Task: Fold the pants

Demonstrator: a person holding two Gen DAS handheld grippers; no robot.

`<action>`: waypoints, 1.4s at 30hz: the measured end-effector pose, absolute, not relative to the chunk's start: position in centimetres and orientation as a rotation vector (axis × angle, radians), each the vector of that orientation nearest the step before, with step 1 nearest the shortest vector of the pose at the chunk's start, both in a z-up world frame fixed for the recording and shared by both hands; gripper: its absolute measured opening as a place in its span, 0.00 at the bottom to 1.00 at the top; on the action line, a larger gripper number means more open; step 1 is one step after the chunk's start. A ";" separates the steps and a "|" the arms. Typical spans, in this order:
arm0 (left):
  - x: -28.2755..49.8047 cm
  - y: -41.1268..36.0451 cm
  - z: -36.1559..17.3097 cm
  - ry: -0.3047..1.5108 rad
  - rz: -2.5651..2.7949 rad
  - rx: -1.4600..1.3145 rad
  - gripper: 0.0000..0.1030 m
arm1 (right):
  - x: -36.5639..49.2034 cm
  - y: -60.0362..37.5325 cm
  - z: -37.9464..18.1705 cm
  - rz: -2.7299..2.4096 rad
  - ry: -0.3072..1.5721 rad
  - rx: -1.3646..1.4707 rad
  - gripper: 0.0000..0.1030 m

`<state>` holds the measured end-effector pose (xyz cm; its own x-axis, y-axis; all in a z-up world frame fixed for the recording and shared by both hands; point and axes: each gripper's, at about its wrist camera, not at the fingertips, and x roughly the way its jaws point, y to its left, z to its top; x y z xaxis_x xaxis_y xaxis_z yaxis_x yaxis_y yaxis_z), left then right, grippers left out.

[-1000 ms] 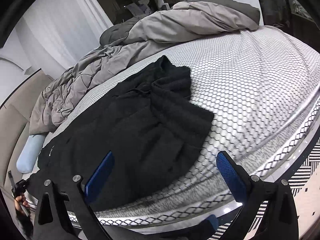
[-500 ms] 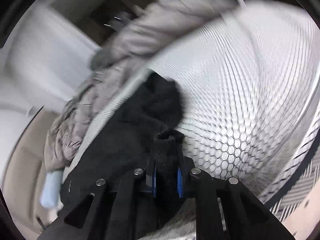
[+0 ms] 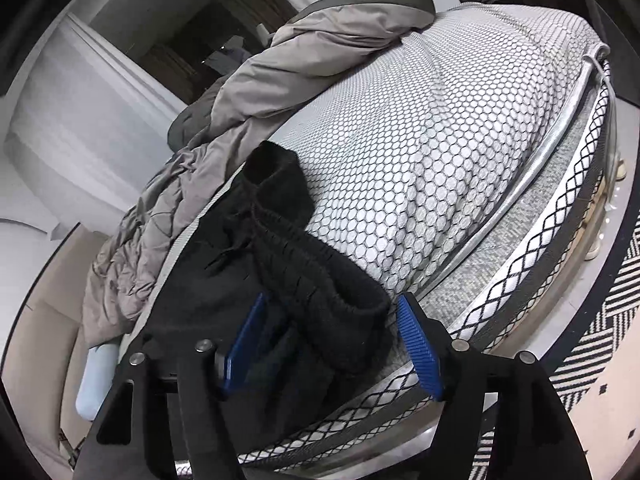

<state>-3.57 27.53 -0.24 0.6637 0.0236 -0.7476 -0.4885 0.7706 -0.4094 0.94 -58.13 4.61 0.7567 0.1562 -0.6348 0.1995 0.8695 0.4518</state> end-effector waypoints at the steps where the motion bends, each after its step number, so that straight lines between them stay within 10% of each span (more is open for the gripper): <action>1: -3.8 27.3 -0.5 0.812 0.303 -0.661 0.62 | 0.8 -58.2 4.5 -0.022 0.725 0.525 0.66; 10: -1.7 26.4 -3.7 0.762 0.240 -0.837 0.56 | 0.9 -57.5 3.2 -0.004 0.743 0.542 0.66; 12: -0.9 26.9 -4.6 0.751 0.282 -0.891 0.44 | 0.9 -57.5 3.3 0.007 0.729 0.558 0.66; 14: 0.7 27.4 -4.8 0.741 0.329 -0.895 0.10 | 1.1 -57.6 3.3 0.010 0.731 0.571 0.67; 17: -0.1 27.5 -3.7 0.707 0.347 -0.869 0.02 | 1.5 -57.5 2.7 0.019 0.754 0.587 0.67; 30: -4.4 29.4 -2.8 0.685 0.417 -0.795 0.02 | 1.8 -57.5 0.8 0.087 0.788 0.648 0.65; 34: -4.3 29.4 -2.6 0.684 0.410 -0.783 0.02 | 0.9 -56.6 2.1 0.065 0.773 0.567 0.16; 42: -4.1 30.1 -4.4 0.716 0.391 -0.823 0.02 | -2.7 -59.0 2.9 0.028 0.701 0.594 0.14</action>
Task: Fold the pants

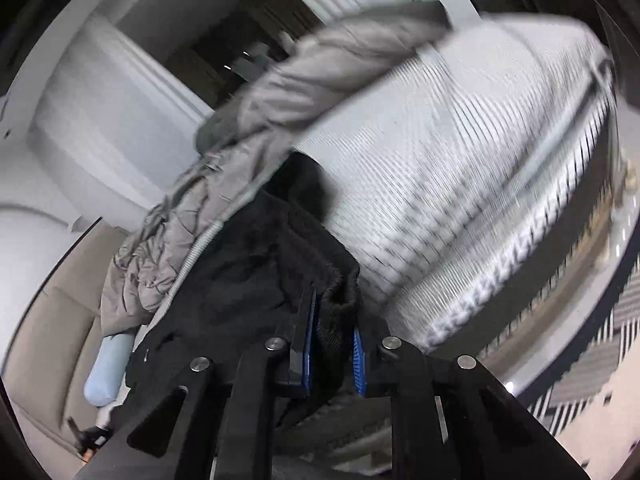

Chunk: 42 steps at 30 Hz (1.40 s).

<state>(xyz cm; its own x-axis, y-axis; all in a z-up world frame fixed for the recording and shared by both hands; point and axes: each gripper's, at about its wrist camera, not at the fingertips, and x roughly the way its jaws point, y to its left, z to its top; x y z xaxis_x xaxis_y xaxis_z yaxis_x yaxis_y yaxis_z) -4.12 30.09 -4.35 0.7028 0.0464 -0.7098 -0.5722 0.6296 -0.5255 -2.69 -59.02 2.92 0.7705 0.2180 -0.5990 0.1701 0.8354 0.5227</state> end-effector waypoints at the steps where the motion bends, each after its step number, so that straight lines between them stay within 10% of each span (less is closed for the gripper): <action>1: -4.2 30.1 -4.3 0.712 0.391 -0.819 0.02 | -2.6 -59.2 2.4 0.028 0.706 0.616 0.14; 13: -0.1 30.9 1.7 0.640 0.335 -0.775 0.02 | 0.2 -55.1 11.0 0.099 0.506 0.502 0.12; 24: 19.8 32.8 6.2 0.699 0.342 -0.708 0.03 | 17.9 -50.0 17.2 0.027 0.459 0.394 0.12; 27: 25.3 33.8 4.7 0.726 0.347 -0.721 0.21 | 24.9 -48.8 16.3 -0.127 0.541 0.351 0.24; 29: 27.0 34.4 3.6 0.740 0.420 -0.703 0.67 | 28.7 -47.8 15.7 -0.209 0.588 0.268 0.44; 31: 27.5 35.0 3.1 0.730 0.467 -0.691 0.76 | 30.2 -47.3 15.1 -0.250 0.605 0.246 0.45; 42: 21.1 29.7 1.2 0.799 0.336 -0.631 0.76 | 23.2 -41.2 11.1 0.020 0.591 0.225 0.81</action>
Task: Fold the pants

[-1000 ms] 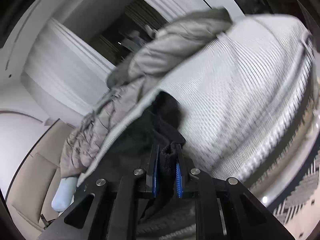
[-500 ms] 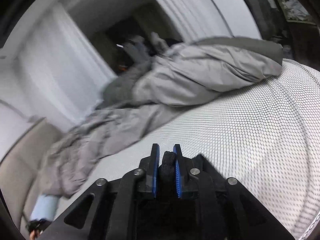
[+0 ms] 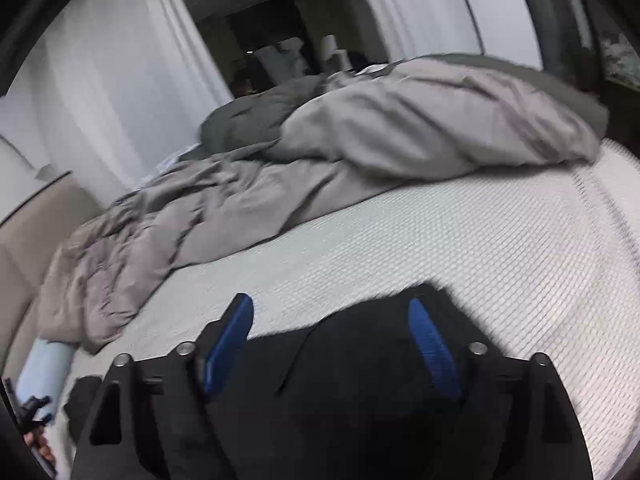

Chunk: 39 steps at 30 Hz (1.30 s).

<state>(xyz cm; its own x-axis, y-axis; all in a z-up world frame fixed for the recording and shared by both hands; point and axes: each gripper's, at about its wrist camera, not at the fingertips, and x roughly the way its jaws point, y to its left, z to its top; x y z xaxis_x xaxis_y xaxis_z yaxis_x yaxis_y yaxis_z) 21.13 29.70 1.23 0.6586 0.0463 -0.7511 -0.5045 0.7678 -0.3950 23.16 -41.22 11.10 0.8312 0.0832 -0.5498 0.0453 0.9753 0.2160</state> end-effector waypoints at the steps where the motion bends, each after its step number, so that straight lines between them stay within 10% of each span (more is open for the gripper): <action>1: 20.6 29.0 0.7 0.804 0.303 -0.664 0.75 | 22.9 -40.9 10.6 0.036 0.603 0.231 0.82; 12: 23.9 25.2 -5.0 0.853 0.249 -0.759 0.49 | 17.9 -38.6 7.9 0.182 0.645 0.170 0.82; 15: 24.2 25.8 -6.0 0.809 0.307 -0.793 0.01 | 18.7 -39.7 7.4 0.144 0.658 0.183 0.82; 30: 16.7 28.3 -5.2 0.836 0.323 -0.770 0.02 | 18.6 -39.5 7.7 0.113 0.653 0.123 0.82; 34: 15.7 28.5 -5.4 0.856 0.270 -0.818 0.44 | 18.3 -39.3 8.2 0.115 0.640 0.117 0.82; 39: 17.4 29.4 -7.4 0.820 0.247 -0.972 0.51 | 18.2 -39.2 8.5 0.127 0.631 0.152 0.83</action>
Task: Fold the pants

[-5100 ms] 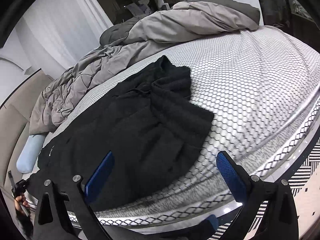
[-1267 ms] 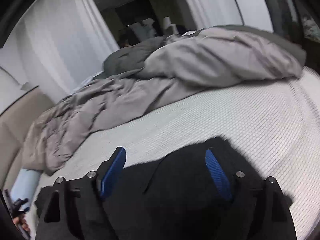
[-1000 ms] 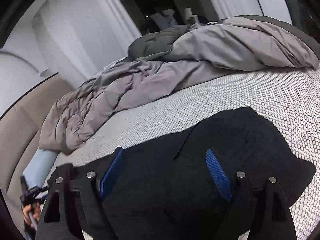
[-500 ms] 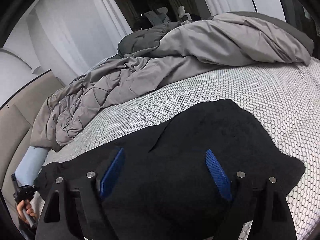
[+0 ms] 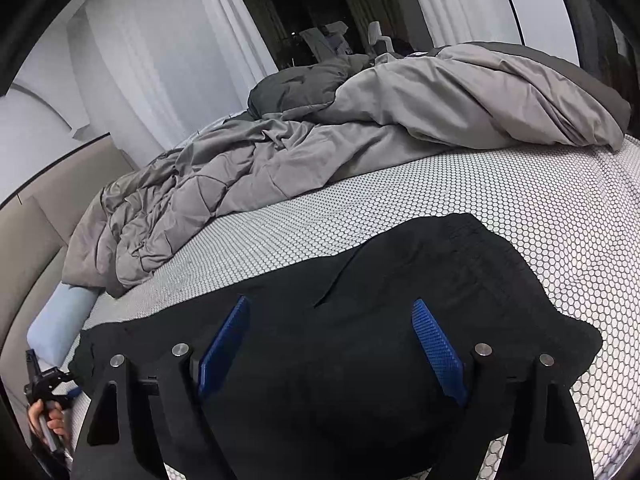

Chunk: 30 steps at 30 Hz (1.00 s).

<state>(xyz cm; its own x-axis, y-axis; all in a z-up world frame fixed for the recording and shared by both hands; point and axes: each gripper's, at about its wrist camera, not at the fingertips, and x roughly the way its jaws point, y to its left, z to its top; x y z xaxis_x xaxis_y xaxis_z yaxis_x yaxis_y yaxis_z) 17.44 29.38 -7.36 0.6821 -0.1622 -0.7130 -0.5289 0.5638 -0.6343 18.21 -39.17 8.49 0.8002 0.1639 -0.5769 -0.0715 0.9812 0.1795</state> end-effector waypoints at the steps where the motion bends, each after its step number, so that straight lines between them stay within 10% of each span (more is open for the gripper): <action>1: 17.9 29.5 -7.5 0.803 0.266 -0.980 0.44 | 18.2 -39.1 8.5 0.134 0.634 0.161 0.83; 2: 18.3 29.6 -7.5 0.778 0.296 -0.984 0.12 | 18.3 -39.0 8.5 0.141 0.636 0.169 0.83; 3: 18.5 29.8 -7.6 0.763 0.328 -0.995 0.04 | 18.3 -39.0 8.5 0.141 0.635 0.172 0.83; 13: 12.5 30.2 -4.3 0.746 0.456 -0.756 0.02 | 18.5 -41.4 9.1 0.060 0.644 0.181 0.83; 21: 10.5 30.2 -1.2 0.736 0.522 -0.695 0.19 | 19.9 -44.0 8.1 0.016 0.754 0.198 0.84; 25: 12.6 26.9 0.9 0.759 0.467 -0.608 0.74 | 20.9 -41.0 7.3 0.092 0.802 0.155 0.84; 30: 14.0 23.4 3.4 0.749 0.466 -0.494 0.88 | 22.1 -34.2 6.0 0.228 0.840 0.037 0.84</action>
